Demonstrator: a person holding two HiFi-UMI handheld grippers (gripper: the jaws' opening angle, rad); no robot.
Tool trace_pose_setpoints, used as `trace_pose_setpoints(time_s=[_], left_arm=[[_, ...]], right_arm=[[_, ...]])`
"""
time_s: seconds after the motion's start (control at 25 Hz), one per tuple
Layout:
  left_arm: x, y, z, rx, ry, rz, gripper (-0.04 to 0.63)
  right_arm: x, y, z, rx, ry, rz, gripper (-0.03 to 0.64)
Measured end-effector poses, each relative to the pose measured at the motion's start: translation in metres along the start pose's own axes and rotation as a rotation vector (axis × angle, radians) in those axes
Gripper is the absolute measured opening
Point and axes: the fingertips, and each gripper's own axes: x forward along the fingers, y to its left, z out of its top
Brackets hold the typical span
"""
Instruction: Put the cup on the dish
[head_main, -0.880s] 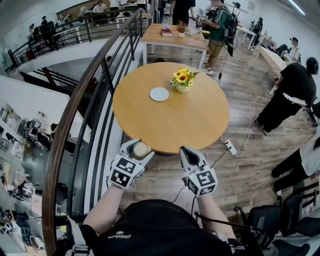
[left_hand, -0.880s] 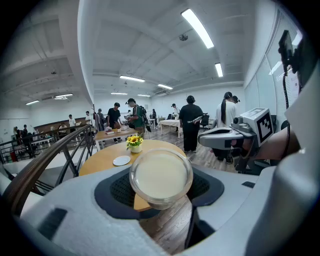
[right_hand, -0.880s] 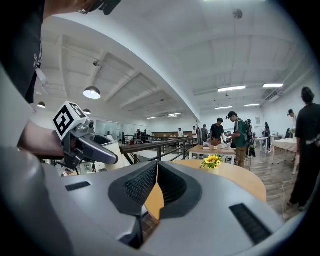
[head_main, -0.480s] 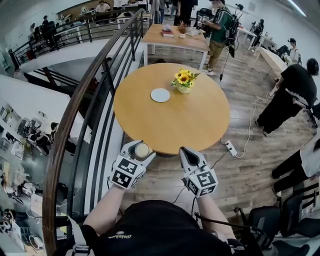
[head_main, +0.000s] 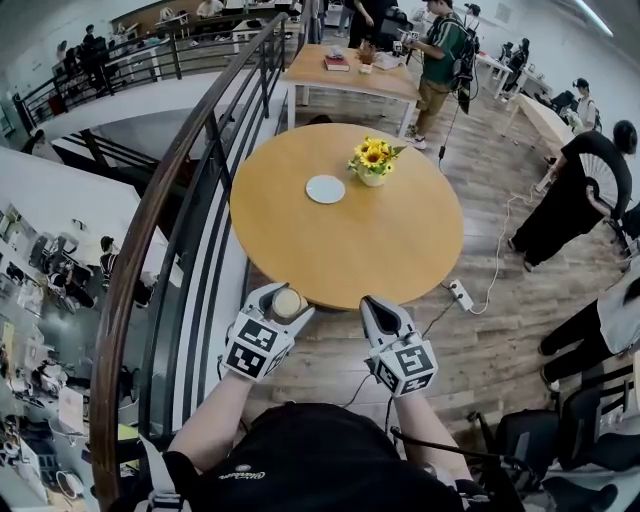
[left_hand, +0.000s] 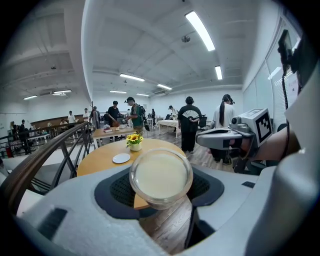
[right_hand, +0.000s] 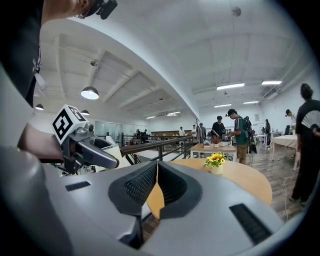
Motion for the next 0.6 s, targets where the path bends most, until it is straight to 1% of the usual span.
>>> trace_pose_setpoints(time_s=[0.36,0.6], left_arm=[[-0.014,0.033,-0.023,-0.008,-0.010,-0.043,0.262],[-0.021,0.049,-0.025,-0.005,-0.016,-0.057,0.262]], right_arm=[[0.031,0.036,-0.009,-0.021,0.026,-0.026,0.012],[0.041,0.042,-0.007,-0.024,0.023,-0.057,0.012]])
